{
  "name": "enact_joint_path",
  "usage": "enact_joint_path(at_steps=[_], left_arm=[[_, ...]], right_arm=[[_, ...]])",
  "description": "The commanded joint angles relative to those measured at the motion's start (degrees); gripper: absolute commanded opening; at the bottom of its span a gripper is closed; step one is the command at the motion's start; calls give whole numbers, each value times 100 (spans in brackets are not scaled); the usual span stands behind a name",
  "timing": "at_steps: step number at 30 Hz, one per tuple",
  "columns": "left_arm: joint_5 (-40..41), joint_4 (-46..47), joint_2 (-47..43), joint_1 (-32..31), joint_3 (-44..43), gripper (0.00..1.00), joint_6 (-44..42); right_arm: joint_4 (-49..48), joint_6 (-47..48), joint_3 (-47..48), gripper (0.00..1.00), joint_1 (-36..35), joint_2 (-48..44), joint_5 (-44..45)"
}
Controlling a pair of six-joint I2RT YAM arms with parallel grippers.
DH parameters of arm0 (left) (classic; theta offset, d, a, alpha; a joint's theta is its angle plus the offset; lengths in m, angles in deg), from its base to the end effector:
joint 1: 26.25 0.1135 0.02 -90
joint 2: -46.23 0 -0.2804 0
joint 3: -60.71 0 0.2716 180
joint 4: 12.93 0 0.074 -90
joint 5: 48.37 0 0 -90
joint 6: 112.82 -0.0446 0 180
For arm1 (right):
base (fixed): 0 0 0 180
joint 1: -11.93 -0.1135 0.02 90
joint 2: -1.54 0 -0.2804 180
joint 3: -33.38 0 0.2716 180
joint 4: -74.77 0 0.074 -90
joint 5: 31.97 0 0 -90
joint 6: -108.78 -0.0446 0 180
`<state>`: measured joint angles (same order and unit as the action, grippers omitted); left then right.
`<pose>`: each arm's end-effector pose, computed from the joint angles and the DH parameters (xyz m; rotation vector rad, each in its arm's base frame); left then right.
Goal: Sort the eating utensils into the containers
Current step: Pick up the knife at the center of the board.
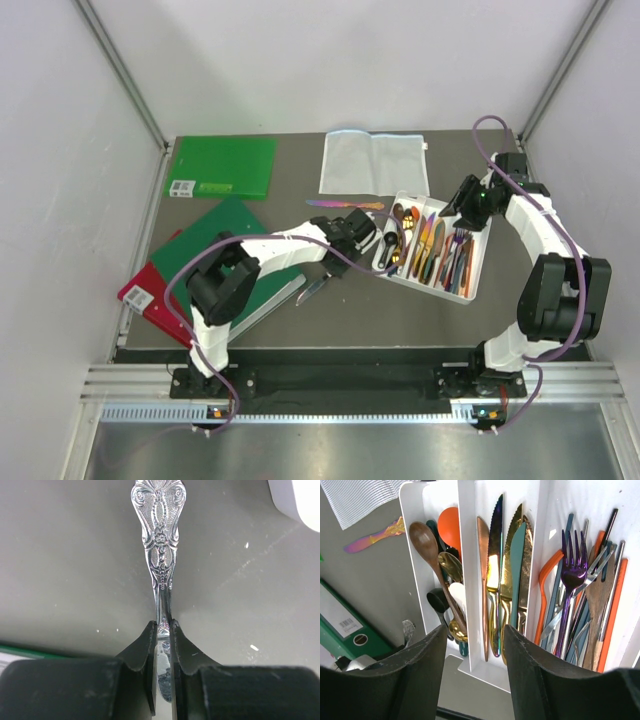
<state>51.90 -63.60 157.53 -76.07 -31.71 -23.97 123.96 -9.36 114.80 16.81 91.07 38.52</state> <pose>0.2771 -0.3158 0.1764 1.1404 2.4959 0.0207 0.3493 -0.0149 0.2579 0.6107 2.5199 0.5892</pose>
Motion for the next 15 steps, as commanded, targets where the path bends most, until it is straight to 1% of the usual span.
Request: enact_joint_path(at_steps=[1,6,11,15], left_arm=[[257,266,-566,-1,12,0,80],[415,179,-522,51,-260,0,62],[407,-67,-347,104,-866,0,9],[529,-401,-40,113,-1420,0,62]], right_arm=[[-39,45,279,50,-14,-121,52],[-48,46,323,50,-14,-94,44],[-39,72,323,50,-14,-94,61],[-56,72,279,50,-14,-94,61]])
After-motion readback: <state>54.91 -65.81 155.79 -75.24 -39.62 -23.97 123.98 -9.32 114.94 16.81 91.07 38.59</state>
